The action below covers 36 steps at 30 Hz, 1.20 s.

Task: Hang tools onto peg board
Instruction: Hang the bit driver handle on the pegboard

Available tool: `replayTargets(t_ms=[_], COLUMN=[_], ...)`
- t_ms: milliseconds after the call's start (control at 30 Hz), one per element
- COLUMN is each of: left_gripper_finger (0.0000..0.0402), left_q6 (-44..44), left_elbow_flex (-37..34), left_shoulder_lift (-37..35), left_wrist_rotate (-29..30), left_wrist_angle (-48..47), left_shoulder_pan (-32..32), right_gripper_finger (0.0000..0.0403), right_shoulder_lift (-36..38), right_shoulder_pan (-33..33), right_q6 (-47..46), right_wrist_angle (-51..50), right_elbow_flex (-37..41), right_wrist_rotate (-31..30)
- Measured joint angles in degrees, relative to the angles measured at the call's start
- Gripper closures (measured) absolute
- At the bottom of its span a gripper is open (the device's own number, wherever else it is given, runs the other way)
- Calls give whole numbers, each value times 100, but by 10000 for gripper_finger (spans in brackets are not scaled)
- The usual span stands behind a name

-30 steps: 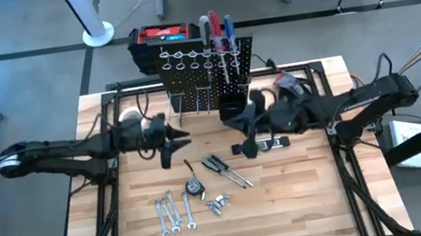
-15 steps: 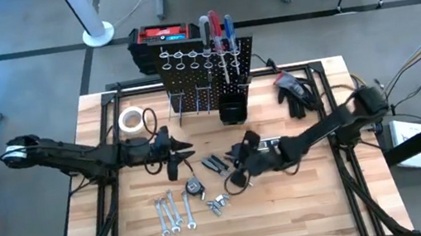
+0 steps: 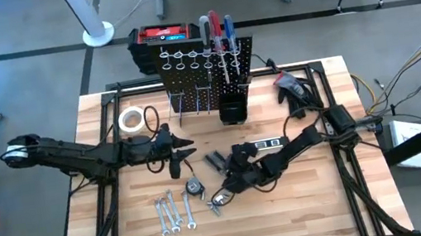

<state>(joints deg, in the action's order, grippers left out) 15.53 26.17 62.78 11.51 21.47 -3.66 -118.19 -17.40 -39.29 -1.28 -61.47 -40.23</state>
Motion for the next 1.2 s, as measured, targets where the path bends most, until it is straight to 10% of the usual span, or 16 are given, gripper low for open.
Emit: replayTargets(t_ms=[333, 500, 767, 1033, 1200], left_gripper_finger=[276, 276, 276, 276, 272], left_q6=[276, 866, 603, -339, -627], left_elbow_flex=[-4, 55, 374, 316, 426], left_shoulder_lift=[90, -83, -454, 136, 597], left_wrist_rotate=[-87, -1491, -755, -34, -5], left_wrist_angle=[-133, 55, 273, 2483, 3254], left_shoulder_pan=[-7, -89, -523, -1413, -1435], right_gripper_finger=[315, 333, 333, 333, 333], right_shoulder_lift=[-179, 394, 1924, 2493, 2363], right_shoulder_pan=[23, -226, -712, -1424, -1436], right_q6=[-456, -279, 686, 2789, 4227], right_wrist_angle=[45, -228, 415, 3120, 5834], right_elbow_flex=[-16, 62, 249, 909, 1373], right_wrist_rotate=[594, 581, -945, -1833, -1224])
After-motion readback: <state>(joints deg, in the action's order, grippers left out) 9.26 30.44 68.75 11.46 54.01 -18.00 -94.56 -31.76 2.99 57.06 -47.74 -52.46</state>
